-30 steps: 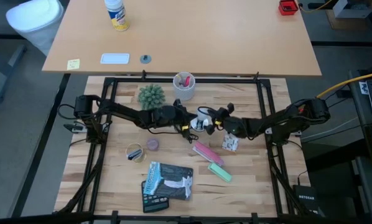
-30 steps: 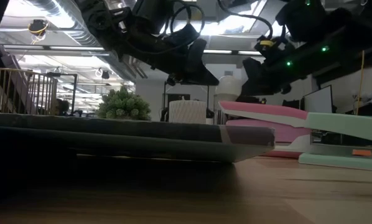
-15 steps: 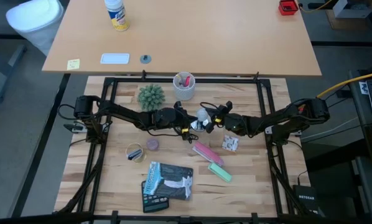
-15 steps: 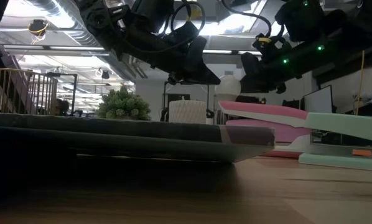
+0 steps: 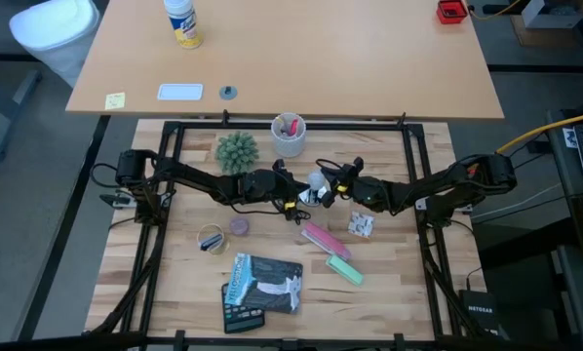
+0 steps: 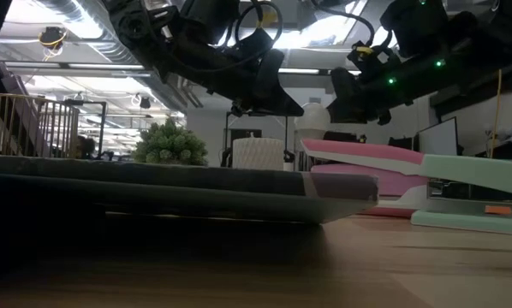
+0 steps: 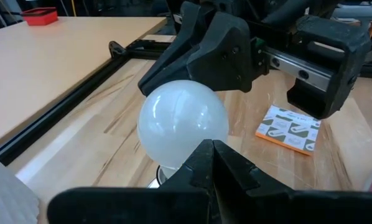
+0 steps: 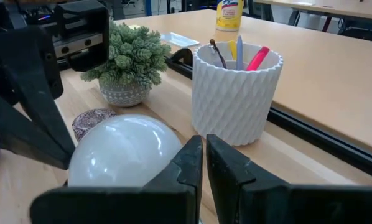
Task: Screw lightbulb
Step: Remove the lightbulb from the lamp
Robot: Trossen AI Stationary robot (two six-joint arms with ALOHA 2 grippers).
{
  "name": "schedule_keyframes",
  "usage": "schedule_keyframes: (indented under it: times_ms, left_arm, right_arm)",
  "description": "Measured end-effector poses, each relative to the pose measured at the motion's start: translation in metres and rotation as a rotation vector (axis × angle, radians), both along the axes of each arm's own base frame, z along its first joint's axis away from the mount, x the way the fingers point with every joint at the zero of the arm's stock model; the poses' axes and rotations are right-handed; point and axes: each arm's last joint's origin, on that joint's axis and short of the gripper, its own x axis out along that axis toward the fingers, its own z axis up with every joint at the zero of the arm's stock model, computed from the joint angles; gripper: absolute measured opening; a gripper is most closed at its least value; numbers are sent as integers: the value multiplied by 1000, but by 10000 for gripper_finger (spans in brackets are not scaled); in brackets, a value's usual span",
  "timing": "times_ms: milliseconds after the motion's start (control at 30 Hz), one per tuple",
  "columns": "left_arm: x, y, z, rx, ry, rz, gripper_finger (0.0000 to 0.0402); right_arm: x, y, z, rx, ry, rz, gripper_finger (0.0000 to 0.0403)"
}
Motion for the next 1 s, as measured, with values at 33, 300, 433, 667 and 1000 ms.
schedule_keyframes:
  times_ms: [33, 300, 433, 667, 1000]
  left_arm:
    - [0, 0, 0, 0, 0, 0, 0]
    - [0, 0, 0, 10, -1, 3, 0]
    - [0, 1, 0, 31, 6, 6, 0]
    - [0, 2, 0, 41, 7, 40, 0]
    - [0, 2, 3, 59, -18, 38, 0]
  right_arm:
    - [0, 0, 0, 0, 0, 1, 28]
    - [0, 0, 0, -7, 4, -12, 28]
    - [-1, 0, -1, -8, 15, -17, 28]
    - [-1, 0, -1, -9, 20, -20, 28]
    - [-1, 0, -1, -10, 13, -22, 28]
